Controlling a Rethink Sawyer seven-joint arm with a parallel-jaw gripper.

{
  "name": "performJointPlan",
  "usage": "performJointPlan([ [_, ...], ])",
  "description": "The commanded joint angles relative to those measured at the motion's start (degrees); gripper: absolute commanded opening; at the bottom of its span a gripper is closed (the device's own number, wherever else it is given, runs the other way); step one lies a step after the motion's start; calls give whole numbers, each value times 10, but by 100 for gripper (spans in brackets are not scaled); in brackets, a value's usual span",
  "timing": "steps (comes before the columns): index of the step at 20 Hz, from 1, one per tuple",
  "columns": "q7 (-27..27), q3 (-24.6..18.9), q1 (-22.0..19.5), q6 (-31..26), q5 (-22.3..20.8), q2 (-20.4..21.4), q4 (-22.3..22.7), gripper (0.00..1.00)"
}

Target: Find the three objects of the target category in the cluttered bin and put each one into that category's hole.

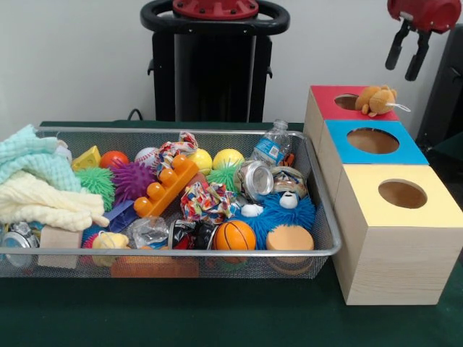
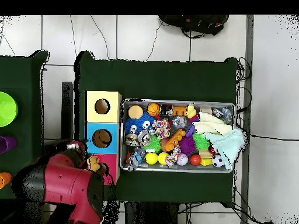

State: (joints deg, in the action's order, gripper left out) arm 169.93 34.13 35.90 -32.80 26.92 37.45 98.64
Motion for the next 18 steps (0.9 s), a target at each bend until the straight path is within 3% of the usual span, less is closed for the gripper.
performJointPlan([
  [1, 119, -28, -14, 51, 14, -73, -26, 100],
  [9, 91, -57, -37, 94, 26, -65, 2, 100],
  [18, 110, -56, 2, 67, 33, -62, -5, 100],
])
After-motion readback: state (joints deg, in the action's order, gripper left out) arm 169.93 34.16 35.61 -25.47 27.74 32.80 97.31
